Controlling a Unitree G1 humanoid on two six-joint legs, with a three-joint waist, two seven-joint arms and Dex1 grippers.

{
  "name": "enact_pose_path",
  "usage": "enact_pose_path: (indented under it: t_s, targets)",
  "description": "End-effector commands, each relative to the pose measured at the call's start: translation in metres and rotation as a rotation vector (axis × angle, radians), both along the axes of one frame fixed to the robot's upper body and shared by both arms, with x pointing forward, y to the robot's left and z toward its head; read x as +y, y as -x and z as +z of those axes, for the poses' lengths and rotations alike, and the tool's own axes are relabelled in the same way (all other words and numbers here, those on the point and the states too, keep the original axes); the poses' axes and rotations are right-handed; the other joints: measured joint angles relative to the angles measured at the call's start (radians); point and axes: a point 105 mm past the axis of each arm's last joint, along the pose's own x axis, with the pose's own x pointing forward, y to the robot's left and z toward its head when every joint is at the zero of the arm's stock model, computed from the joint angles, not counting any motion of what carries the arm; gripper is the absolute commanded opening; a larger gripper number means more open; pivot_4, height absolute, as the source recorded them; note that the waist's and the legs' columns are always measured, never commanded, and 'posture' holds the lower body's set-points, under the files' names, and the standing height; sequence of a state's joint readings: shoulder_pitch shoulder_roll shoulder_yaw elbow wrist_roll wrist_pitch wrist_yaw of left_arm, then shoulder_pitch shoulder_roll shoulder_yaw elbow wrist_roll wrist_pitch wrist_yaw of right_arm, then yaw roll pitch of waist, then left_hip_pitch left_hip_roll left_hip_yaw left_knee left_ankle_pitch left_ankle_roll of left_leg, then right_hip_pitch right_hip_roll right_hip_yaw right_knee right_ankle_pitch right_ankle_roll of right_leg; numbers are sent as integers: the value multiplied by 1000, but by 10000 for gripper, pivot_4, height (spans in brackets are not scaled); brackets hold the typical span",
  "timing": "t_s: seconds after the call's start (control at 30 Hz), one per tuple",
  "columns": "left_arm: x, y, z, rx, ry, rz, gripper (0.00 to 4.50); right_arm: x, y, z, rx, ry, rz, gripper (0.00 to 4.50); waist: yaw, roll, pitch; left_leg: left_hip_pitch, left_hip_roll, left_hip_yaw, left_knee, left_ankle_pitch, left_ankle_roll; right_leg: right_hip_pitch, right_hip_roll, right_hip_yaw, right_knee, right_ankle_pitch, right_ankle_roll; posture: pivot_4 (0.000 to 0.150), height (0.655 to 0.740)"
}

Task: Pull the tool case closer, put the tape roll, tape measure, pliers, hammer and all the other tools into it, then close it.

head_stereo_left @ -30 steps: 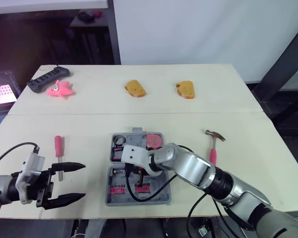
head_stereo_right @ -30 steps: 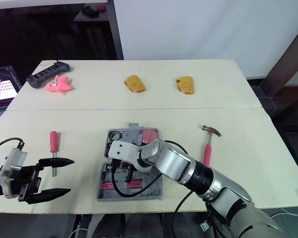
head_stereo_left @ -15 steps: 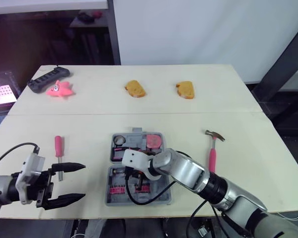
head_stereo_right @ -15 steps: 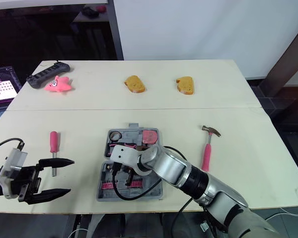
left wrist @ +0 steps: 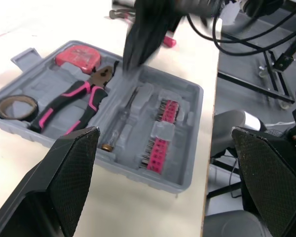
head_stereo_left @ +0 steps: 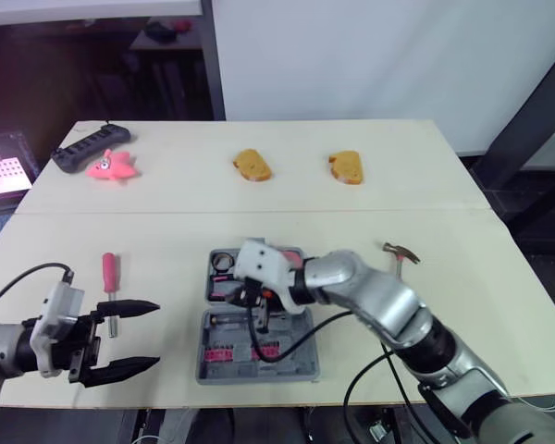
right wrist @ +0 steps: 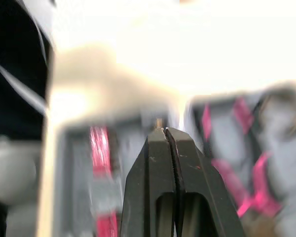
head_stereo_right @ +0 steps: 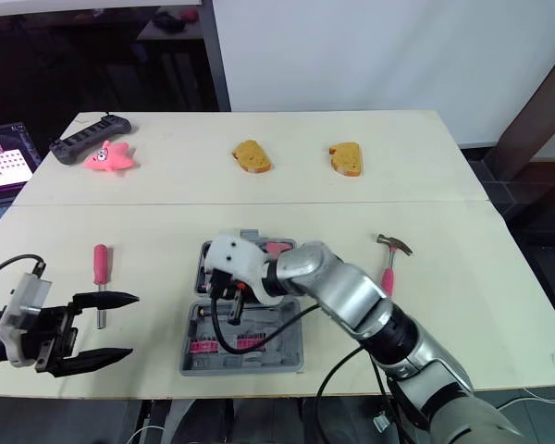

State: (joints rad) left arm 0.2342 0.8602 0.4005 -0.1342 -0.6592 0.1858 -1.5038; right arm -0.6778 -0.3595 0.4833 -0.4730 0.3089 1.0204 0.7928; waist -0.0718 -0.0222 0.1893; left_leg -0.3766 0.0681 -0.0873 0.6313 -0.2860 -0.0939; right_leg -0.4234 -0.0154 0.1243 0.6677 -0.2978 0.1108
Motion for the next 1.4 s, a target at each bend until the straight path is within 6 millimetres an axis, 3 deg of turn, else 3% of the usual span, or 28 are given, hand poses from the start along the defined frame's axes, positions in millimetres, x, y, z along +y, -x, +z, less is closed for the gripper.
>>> enact_pose_path:
  t_s: [0.03, 0.07, 0.13, 0.23, 0.33, 0.4, 0.5, 0.53, 0.6, 0.83, 1.13, 1.27, 1.4]
  targets:
    - [10, 0, 0, -6, 1, 48, 45000, -33, 1, 18, -37, -64, -37, 403, 3, 0, 0, 0, 0, 0, 0, 0, 0, 0, 0, 0, -1, 0, 0, 1500, 7400]
    - [13, 1, -1, -5, -1, 61, 45000, -43, -1, 18, -38, -65, -66, 403, 4, 0, 0, -1, 0, 0, 0, 0, 0, 1, 0, 0, -2, 0, 0, 1500, 7400]
    - [29, 9, -8, 13, -9, 121, 45000, -98, -14, 8, -18, -50, -256, 403, 9, -1, 0, -1, 0, 1, 0, 0, 0, 1, -1, 0, -3, 0, 0, 1500, 7400]
    - [62, 8, -15, 5, -56, 280, 45000, -181, -16, -20, 25, 15, -539, 403, 13, 0, 0, -3, -1, 2, 0, -2, 3, 0, -1, 0, -5, -1, 0, 1500, 7400]
    - [106, 3, -17, -27, -134, 467, 45000, -255, -3, -41, 29, 66, -797, 12522, 26, -1, 0, -1, -1, 1, -1, -4, 7, 0, 0, 0, -4, -2, 0, 1500, 7400]
    - [128, 7, -18, -22, -175, 535, 45000, -282, 11, -42, 34, 51, -870, 22515, 21, 0, 0, 0, -1, 2, -1, -4, 7, 1, 1, 1, -3, -2, -1, 1500, 7400]
    - [146, 9, -16, -31, -182, 605, 45000, -306, 24, -42, 20, 56, -937, 38276, 3, 0, 1, 3, -1, 5, 1, -4, 6, 3, 0, 5, -4, -3, -4, 1500, 7400]
    - [159, 11, -15, -33, -194, 664, 45000, -324, 34, -47, 24, 68, -993, 43407, 2, -1, 0, 4, -1, 5, 1, -3, 6, 4, 0, 5, -4, -3, -5, 1500, 7400]
    - [178, 13, -13, -46, -198, 750, 45000, -349, 54, -62, 41, 120, -1069, 44315, 2, -3, 0, 5, -1, 5, 1, -3, 6, 5, 0, 5, -4, -3, -5, 1500, 7400]
    - [196, 11, -15, -72, -192, 851, 45000, -351, 67, -81, 57, 80, -1103, 44315, -1, -3, 0, 5, -1, 5, 0, -3, 6, 5, 0, 5, -3, -4, -4, 1500, 7400]
    - [178, -5, -25, -80, -171, 772, 45000, -335, 60, -75, 27, 55, -1072, 44315, 6, -2, 0, 4, -1, 5, 0, -3, 5, 5, 1, 5, -3, -4, -4, 1500, 7400]
    - [151, -22, -28, -73, -114, 653, 45000, -304, 47, -61, 25, -7, -1034, 44315, 5, -1, 0, 5, -1, 5, 0, -3, 5, 6, 1, 5, -3, -3, -4, 1500, 7400]
    - [106, -34, -27, -62, -68, 456, 45000, -279, 27, -56, 35, -57, -1101, 44315, 3, -1, -1, 5, -1, 4, 1, -2, 4, 6, 1, 5, -2, -2, -1, 1500, 7400]
